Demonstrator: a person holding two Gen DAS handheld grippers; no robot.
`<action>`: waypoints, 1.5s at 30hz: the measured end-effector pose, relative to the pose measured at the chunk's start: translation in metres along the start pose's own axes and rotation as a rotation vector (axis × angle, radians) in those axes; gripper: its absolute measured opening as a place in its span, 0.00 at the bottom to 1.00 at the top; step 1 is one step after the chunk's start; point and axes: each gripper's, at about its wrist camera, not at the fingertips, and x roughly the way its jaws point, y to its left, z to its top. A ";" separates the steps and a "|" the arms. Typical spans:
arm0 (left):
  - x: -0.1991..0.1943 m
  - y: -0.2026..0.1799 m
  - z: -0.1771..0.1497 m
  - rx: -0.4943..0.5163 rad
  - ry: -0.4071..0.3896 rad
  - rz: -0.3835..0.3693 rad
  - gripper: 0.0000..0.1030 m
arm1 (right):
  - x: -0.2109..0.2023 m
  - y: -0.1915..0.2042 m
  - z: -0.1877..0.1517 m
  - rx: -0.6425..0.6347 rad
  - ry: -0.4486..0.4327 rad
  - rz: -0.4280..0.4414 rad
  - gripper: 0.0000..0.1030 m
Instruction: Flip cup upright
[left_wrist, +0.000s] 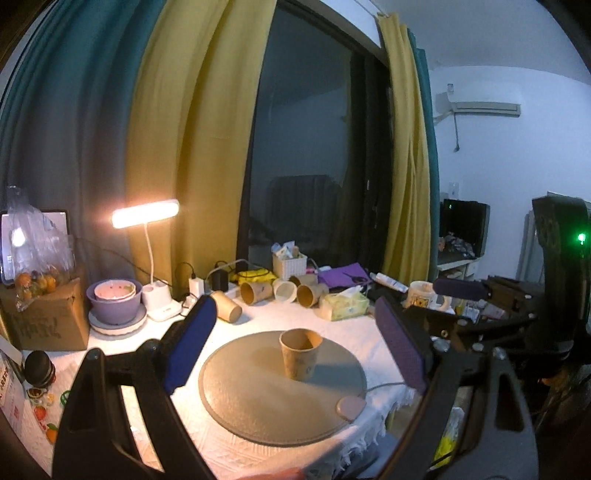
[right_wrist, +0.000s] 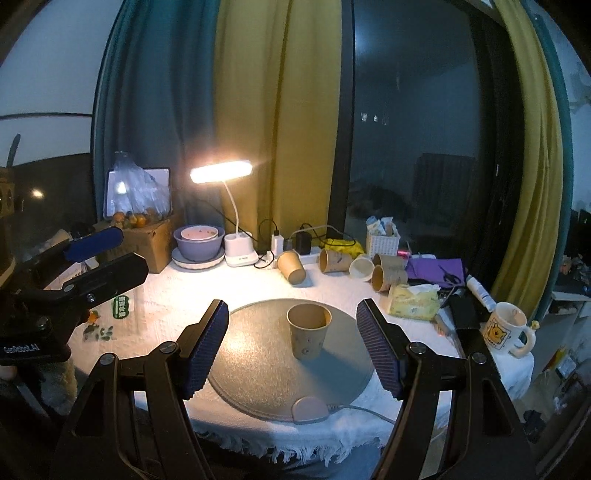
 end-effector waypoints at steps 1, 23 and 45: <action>-0.001 0.000 0.000 -0.001 -0.003 -0.001 0.86 | -0.002 0.001 0.001 -0.001 -0.005 -0.001 0.73; -0.001 0.001 0.000 -0.011 0.003 -0.008 0.87 | -0.003 -0.001 0.002 0.004 -0.008 0.000 0.73; -0.001 -0.002 0.000 -0.012 0.002 -0.005 0.87 | -0.002 0.001 0.003 0.005 -0.007 0.000 0.73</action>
